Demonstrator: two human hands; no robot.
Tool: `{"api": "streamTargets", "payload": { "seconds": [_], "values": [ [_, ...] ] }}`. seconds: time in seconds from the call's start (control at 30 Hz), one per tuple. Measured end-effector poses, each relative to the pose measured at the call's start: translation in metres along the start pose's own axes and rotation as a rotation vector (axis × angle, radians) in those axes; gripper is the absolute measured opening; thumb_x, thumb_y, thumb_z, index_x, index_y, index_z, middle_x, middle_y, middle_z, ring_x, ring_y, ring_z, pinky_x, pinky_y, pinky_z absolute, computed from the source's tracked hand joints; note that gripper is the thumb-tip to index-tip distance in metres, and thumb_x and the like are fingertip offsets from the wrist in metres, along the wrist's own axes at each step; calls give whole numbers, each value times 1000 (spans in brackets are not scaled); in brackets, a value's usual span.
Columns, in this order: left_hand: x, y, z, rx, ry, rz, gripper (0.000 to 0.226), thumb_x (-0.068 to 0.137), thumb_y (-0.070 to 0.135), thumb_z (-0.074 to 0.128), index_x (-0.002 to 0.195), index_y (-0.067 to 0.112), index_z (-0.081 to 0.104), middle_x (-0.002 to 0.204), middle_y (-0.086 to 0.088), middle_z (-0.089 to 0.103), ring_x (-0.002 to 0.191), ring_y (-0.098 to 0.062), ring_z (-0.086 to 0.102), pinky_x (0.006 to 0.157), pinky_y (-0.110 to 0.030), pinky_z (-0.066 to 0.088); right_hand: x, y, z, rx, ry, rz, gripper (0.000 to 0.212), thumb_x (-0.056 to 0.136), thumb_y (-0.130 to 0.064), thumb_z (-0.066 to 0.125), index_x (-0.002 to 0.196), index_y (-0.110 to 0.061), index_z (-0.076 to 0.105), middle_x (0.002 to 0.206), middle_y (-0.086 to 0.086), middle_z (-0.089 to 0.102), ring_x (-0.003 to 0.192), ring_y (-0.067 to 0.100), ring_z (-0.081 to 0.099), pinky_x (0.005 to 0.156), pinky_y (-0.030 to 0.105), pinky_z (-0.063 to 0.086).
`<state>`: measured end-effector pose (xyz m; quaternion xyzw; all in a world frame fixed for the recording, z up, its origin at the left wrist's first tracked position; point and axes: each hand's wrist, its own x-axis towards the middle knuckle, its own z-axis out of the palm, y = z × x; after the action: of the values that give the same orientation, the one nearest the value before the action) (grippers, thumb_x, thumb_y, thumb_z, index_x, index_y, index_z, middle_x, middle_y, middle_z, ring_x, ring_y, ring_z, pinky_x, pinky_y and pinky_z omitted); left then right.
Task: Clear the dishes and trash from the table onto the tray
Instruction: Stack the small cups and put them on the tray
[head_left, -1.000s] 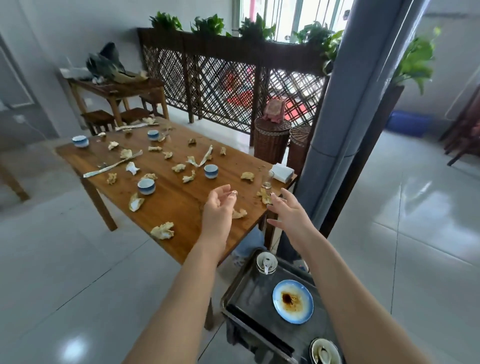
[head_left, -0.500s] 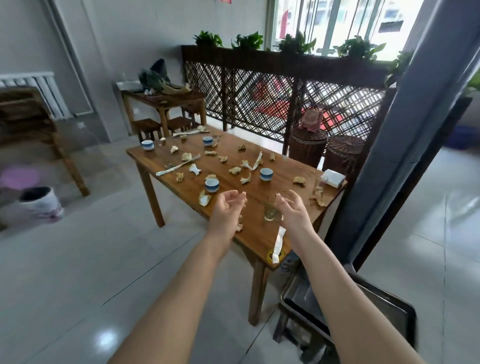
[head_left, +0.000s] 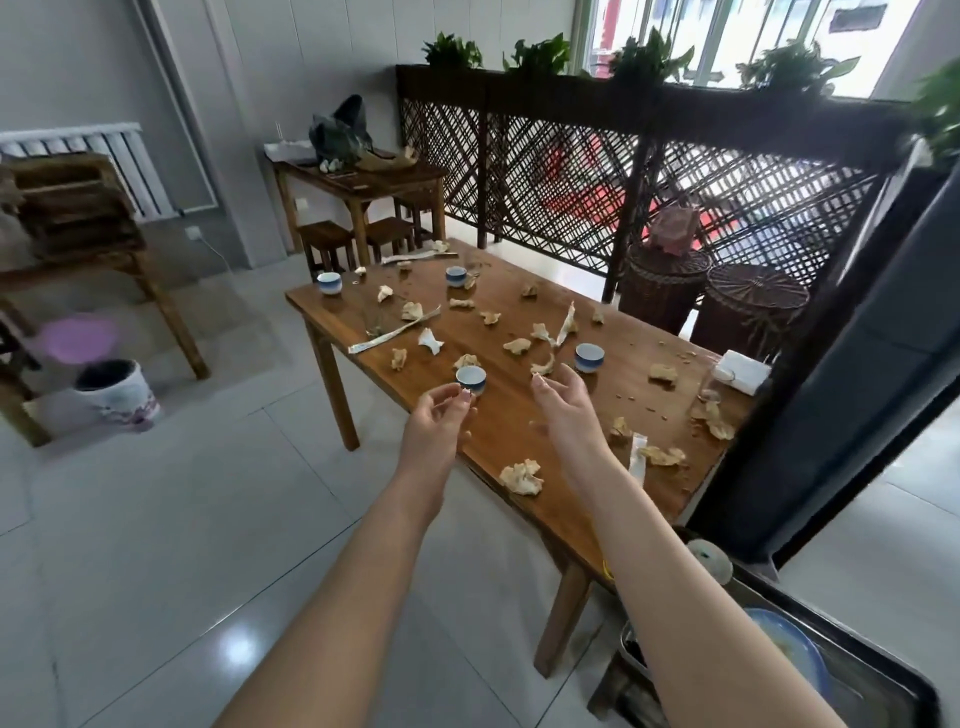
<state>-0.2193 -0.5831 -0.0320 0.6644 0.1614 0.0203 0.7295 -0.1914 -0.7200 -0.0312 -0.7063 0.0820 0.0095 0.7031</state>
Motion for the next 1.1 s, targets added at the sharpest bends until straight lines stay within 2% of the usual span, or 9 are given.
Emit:
{"api": "streamTargets", "payload": {
  "seconds": [0.17,0.37,0.53,0.6,0.73,0.97,1.1],
  "values": [
    [60,12,3,-15,2,-79,6,96,29,54,101,31,55,114,1,66,107,-15,62,98,-40,49,60,-9,8,56,40,28,64,97,-38,51,151,-22,21,146,4,41,129,23,43,108,45,38],
    [112,26,16,-26,-41,-67,8,98,24,51,99,30,55,114,1,66,103,-13,64,97,-36,50,102,-8,19,55,76,44,60,97,-36,51,149,-22,25,146,3,40,130,22,43,108,43,39],
    [153,30,13,-9,-95,-52,7,98,23,51,99,30,54,111,1,67,103,-12,64,85,-28,52,124,1,34,68,123,51,61,95,-36,55,148,-23,27,145,2,41,128,20,44,107,41,41],
    [177,31,10,16,-135,-66,7,99,24,50,100,30,54,111,2,67,104,-12,64,83,-27,53,137,4,43,58,168,50,62,94,-39,55,148,-25,26,145,0,41,128,19,44,105,39,41],
    [222,35,3,21,-269,-115,7,98,24,51,97,30,55,110,2,66,103,-13,63,92,-34,52,154,6,59,75,293,39,60,94,-39,54,147,-23,30,141,-1,46,120,16,49,102,38,44],
    [283,51,0,111,-529,-88,6,97,23,53,99,29,55,104,4,66,95,-8,62,80,-24,51,163,6,88,101,531,60,57,94,-42,55,144,-28,33,138,-4,47,119,13,47,103,37,43],
    [293,43,10,126,-595,-101,7,97,23,53,96,30,56,107,1,66,101,-12,63,85,-28,51,163,10,91,102,630,79,57,95,-38,55,144,-24,33,140,1,47,126,19,46,105,39,42]
  ]
}}
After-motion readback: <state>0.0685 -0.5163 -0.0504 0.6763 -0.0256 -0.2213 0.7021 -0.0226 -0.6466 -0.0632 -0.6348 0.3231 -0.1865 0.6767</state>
